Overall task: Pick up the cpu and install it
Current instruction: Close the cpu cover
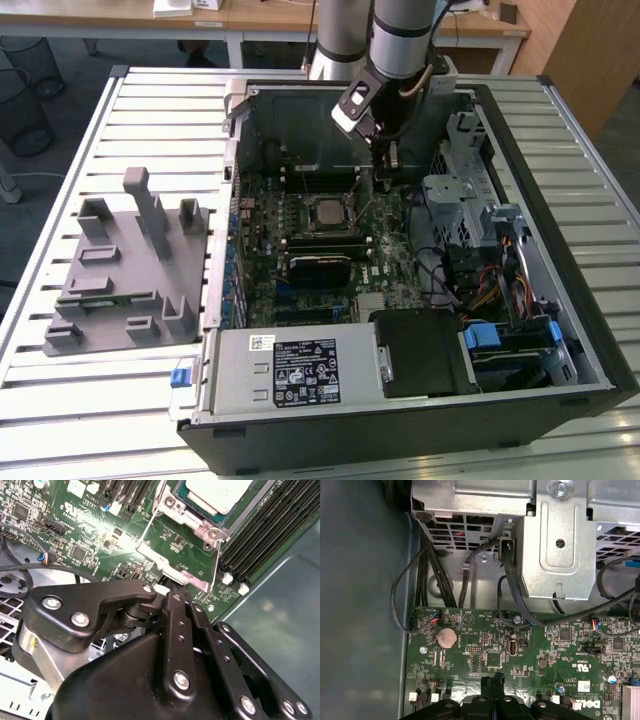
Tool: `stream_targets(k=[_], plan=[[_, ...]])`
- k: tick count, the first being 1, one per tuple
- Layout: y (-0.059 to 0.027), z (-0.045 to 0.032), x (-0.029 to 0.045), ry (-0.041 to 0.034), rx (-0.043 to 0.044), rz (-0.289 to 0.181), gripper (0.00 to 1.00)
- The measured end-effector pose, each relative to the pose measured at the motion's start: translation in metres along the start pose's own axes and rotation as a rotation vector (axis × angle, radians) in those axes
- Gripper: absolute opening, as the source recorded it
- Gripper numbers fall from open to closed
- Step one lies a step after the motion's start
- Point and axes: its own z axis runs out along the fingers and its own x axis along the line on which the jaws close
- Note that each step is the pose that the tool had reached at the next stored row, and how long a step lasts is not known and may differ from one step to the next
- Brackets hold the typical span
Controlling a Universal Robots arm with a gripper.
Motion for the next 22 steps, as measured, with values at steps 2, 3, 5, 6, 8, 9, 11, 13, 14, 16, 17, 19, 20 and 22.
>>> stream_targets(k=[2,3,5,6,8,9,11,13,14,16,17,19,20,22], plan=[[-0.0012,0.0002,0.0000,0.0001,-0.0001,0.000,0.11],[-0.0017,0.0002,0.0000,0.0000,0.0000,0.000,0.11],[-0.0027,0.0004,0.0000,0.0000,0.0000,0.000,0.11],[-0.0030,0.0004,0.0000,0.0001,0.0000,0.000,0.11],[-0.0037,0.0006,0.0000,0.0001,-0.0001,0.000,0.11],[-0.0041,0.0007,0.0000,0.0001,0.0000,0.000,0.11],[-0.0052,0.0008,0.0000,0.0001,-0.0001,0.000,0.11],[-0.0067,0.0010,0.0001,0.0001,0.0000,0.000,0.11],[-0.0075,0.0010,0.0001,0.0001,-0.0001,0.000,0.11],[-0.0092,0.0011,0.0002,0.0001,0.0000,0.000,0.11],[-0.0101,0.0012,0.0002,0.0001,0.0000,0.000,0.11],[-0.0117,0.0013,0.0003,0.0001,0.0000,0.000,0.11],[-0.0126,0.0013,0.0003,0.0002,-0.0001,0.000,0.11],[-0.0142,0.0014,0.0003,0.0001,-0.0001,0.000,0.11]])
